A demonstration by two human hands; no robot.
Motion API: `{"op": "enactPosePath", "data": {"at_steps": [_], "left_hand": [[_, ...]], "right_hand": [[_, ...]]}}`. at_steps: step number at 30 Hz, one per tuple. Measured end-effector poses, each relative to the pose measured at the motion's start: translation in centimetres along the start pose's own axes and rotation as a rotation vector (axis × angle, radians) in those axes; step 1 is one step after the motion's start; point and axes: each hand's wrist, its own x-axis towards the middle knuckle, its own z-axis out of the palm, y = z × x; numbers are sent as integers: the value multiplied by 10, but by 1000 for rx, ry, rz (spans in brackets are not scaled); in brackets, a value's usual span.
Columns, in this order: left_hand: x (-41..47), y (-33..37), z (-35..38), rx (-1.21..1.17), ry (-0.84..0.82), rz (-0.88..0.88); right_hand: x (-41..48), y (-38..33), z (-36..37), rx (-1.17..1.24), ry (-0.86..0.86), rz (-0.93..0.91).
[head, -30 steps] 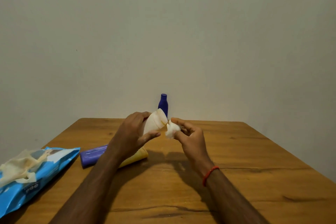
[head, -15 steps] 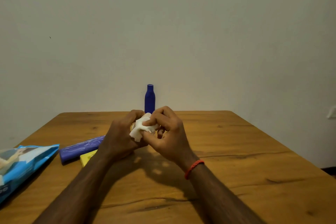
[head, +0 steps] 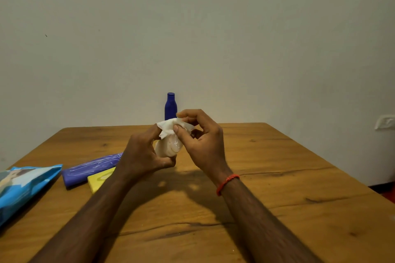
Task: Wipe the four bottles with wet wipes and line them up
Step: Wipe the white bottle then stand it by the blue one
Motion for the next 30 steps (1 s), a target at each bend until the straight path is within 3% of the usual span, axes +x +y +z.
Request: {"op": "enactPosePath", "data": {"at_steps": [10, 14, 20, 30], "left_hand": [[-3, -13, -12, 20, 109, -104], [-2, -11, -10, 23, 58, -62], [1, 0, -2, 54, -4, 26], [-1, 3, -6, -79, 166, -130]], "right_hand": [[0, 8, -4, -124, -291, -107], [2, 10, -6, -121, -255, -96], [3, 9, -4, -162, -17, -8], [-1, 3, 4, 3, -126, -18]]}}
